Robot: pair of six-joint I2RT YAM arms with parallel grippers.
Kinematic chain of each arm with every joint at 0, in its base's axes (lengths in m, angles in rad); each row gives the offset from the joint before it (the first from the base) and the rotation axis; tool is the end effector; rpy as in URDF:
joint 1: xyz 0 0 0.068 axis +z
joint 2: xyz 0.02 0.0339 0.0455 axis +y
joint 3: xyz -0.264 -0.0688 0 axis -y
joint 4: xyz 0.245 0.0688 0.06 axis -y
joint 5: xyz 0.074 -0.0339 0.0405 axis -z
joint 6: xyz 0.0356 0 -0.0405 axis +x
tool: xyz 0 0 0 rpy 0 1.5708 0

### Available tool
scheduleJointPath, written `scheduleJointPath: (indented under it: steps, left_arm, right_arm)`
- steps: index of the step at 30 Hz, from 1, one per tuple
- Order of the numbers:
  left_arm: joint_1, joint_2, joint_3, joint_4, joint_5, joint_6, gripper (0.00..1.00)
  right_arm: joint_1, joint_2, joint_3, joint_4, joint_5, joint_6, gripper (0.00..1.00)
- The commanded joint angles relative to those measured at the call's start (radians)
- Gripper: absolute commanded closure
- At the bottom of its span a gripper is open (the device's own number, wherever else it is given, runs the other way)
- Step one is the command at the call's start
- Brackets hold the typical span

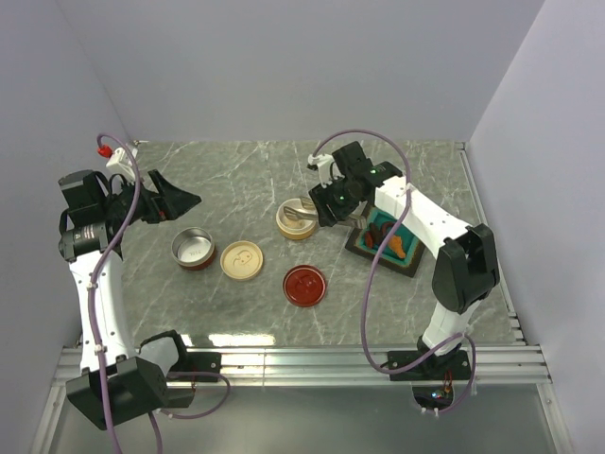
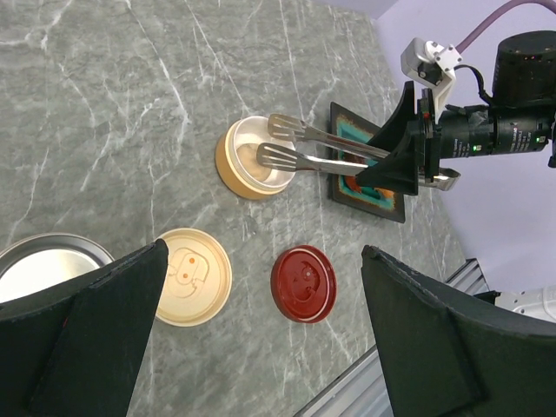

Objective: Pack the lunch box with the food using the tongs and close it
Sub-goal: Place the food into the lunch box, then pick up the food using the clamp

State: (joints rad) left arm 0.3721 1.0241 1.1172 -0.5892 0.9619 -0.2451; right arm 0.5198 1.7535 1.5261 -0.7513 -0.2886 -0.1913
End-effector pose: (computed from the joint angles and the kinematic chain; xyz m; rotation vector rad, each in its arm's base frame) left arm 0.2008 0.0470 0.3766 -0.0139 1.9474 -0.8981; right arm 0.3252 0.1978 0.2866 -0.9979 2.3612 0.4948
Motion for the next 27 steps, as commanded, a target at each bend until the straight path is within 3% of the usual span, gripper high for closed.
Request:
scheduleJointPath:
  steps: [1, 12, 20, 27]
  left_arm:
    - [0.007, -0.001, 0.049, 0.005, -0.002, 0.023, 0.01]
    - [0.007, 0.013, 0.079, -0.011, 0.021, 0.052, 0.01]
    - [0.005, 0.031, 0.095, -0.029, 0.032, 0.092, 0.01]
    - [0.007, 0.050, 0.098, 0.003, 0.041, 0.069, 0.01]
  right_arm:
    - [0.008, -0.025, 0.032, 0.026, 0.008, -0.002, 0.38]
    - [-0.069, -0.182, 0.068, -0.088, -0.047, -0.016, 0.40]
    - [-0.369, -0.388, -0.108, -0.213, -0.089, -0.157, 0.41]
    - [-0.585, -0.469, -0.195, -0.364, -0.090, -0.290, 0.41]
